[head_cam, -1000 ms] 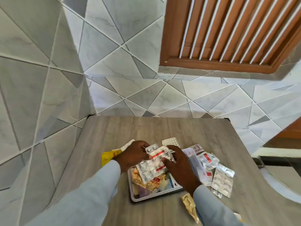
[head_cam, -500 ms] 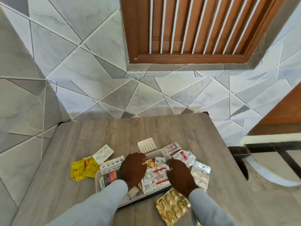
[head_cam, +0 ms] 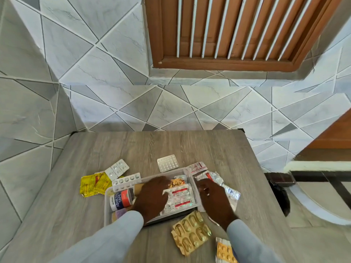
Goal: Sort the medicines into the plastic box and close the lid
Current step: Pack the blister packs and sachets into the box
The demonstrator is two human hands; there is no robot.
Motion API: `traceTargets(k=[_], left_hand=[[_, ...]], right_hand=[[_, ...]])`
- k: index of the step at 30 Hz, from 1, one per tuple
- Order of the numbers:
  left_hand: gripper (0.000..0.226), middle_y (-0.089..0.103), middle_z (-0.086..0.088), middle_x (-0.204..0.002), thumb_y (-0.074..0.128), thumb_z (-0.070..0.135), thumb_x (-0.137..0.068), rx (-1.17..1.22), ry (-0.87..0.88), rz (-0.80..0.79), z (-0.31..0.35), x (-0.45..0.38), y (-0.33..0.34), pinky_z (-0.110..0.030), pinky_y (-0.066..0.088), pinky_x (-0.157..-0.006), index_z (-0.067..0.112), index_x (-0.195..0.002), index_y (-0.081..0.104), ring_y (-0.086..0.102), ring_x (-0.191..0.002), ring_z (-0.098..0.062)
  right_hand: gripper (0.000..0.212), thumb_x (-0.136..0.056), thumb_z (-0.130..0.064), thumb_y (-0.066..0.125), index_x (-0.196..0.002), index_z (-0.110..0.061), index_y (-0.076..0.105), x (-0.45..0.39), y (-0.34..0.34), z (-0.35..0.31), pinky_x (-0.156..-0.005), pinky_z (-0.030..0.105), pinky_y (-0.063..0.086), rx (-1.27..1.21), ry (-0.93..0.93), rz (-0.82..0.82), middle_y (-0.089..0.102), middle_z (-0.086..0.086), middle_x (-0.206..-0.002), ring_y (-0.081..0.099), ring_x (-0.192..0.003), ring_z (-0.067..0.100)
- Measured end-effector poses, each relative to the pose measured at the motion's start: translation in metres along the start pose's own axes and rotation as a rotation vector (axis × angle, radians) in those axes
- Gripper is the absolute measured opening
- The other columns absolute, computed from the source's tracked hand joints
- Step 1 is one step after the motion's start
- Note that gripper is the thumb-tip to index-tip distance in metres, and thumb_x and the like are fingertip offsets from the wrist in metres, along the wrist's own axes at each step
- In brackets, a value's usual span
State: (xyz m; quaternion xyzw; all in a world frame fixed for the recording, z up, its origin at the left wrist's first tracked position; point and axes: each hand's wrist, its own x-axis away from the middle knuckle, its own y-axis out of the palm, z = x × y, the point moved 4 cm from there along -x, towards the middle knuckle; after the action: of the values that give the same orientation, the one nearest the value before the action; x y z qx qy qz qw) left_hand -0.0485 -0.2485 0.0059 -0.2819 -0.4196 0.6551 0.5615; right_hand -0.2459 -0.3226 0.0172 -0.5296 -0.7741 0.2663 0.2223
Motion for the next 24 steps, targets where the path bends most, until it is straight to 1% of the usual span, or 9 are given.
traceTargets(k=[4, 7, 10, 12, 15, 16, 20, 22, 24], left_hand=[[0.02, 0.064, 0.01, -0.105, 0.049, 0.041, -0.091, 0.052, 0.105, 0.152, 0.018, 0.017, -0.003, -0.023, 0.039, -0.084, 0.031, -0.103, 0.061, 0.057, -0.099, -0.01], [0.021, 0.066, 0.009, -0.093, 0.049, 0.047, -0.087, 0.078, 0.22, -0.053, 0.033, 0.034, 0.013, -0.027, 0.044, -0.076, 0.031, -0.092, 0.061, 0.059, -0.088, -0.01], [0.03, 0.062, 0.008, -0.119, 0.048, 0.047, -0.086, 0.045, 0.277, -0.272, 0.031, 0.052, 0.035, -0.028, 0.042, -0.091, 0.035, -0.112, 0.057, 0.055, -0.111, -0.015], [0.05, 0.039, 0.011, -0.146, 0.049, 0.047, -0.086, -0.064, 0.314, -0.411, 0.027, 0.066, 0.046, -0.03, 0.025, -0.111, 0.038, -0.135, 0.041, 0.034, -0.136, -0.015], [0.067, 0.013, 0.01, -0.158, 0.052, 0.041, -0.087, -0.246, 0.425, -0.507, 0.02, 0.082, 0.059, -0.033, 0.005, -0.118, 0.038, -0.146, 0.02, 0.009, -0.145, -0.014], [0.066, 0.013, 0.009, -0.158, 0.053, 0.037, -0.088, -0.287, 0.466, -0.534, 0.018, 0.089, 0.065, -0.033, 0.006, -0.118, 0.038, -0.146, 0.021, 0.01, -0.146, -0.015], [0.064, 0.05, 0.013, -0.14, 0.071, 0.049, -0.067, -0.424, 0.504, -0.391, 0.022, 0.091, 0.074, -0.028, 0.037, -0.106, 0.046, -0.128, 0.05, 0.049, -0.128, -0.012], [0.057, 0.023, 0.003, -0.157, 0.052, 0.025, -0.091, -0.452, 0.513, -0.374, 0.022, 0.094, 0.085, -0.038, 0.013, -0.117, 0.034, -0.143, 0.032, 0.021, -0.144, -0.022], [0.053, 0.01, 0.0, -0.16, 0.037, 0.017, -0.097, -0.48, 0.483, -0.386, 0.024, 0.093, 0.093, -0.039, 0.002, -0.118, 0.027, -0.147, 0.023, 0.007, -0.147, -0.024]], right_hand=[[0.018, -0.087, -0.008, 0.058, -0.102, -0.014, 0.067, 0.024, -0.033, 0.045, -0.061, 0.01, 0.045, 0.021, 0.204, 0.143, 0.069, 0.0, -0.088, 0.061, -0.068, 0.007], [0.025, -0.085, -0.019, 0.067, -0.109, -0.016, 0.061, 0.056, -0.038, 0.075, -0.078, 0.033, 0.054, 0.113, 0.394, 0.077, 0.069, 0.01, -0.103, 0.064, -0.084, 0.021], [0.059, -0.079, -0.034, 0.073, -0.13, -0.019, 0.048, 0.096, -0.026, 0.091, -0.1, 0.037, 0.045, 0.254, 0.5, -0.054, 0.055, 0.01, -0.129, 0.054, -0.117, 0.026], [0.083, -0.072, -0.042, 0.077, -0.142, -0.023, 0.035, 0.12, -0.016, 0.092, -0.109, 0.038, 0.037, 0.311, 0.496, -0.121, 0.042, 0.007, -0.143, 0.042, -0.131, 0.026], [0.101, -0.068, -0.045, 0.079, -0.149, -0.032, 0.019, 0.142, 0.001, 0.093, -0.116, 0.041, 0.027, 0.454, 0.437, -0.277, 0.016, 0.002, -0.159, 0.019, -0.145, 0.024], [0.1, -0.07, -0.045, 0.077, -0.149, -0.033, 0.017, 0.15, 0.006, 0.093, -0.116, 0.042, 0.025, 0.502, 0.43, -0.317, 0.011, 0.001, -0.16, 0.015, -0.146, 0.024], [0.077, -0.083, -0.041, 0.063, -0.147, -0.033, 0.022, 0.154, 0.013, 0.089, -0.115, 0.043, 0.027, 0.598, 0.367, -0.316, 0.014, 0.002, -0.16, 0.018, -0.144, 0.027], [0.062, -0.088, -0.039, 0.054, -0.145, -0.032, 0.028, 0.149, 0.01, 0.086, -0.112, 0.042, 0.031, 0.66, 0.315, -0.303, 0.022, 0.002, -0.157, 0.026, -0.14, 0.028], [0.055, -0.09, -0.032, 0.046, -0.143, -0.029, 0.03, 0.143, 0.008, 0.085, -0.108, 0.043, 0.035, 0.684, 0.269, -0.315, 0.028, 0.004, -0.154, 0.032, -0.135, 0.029]])
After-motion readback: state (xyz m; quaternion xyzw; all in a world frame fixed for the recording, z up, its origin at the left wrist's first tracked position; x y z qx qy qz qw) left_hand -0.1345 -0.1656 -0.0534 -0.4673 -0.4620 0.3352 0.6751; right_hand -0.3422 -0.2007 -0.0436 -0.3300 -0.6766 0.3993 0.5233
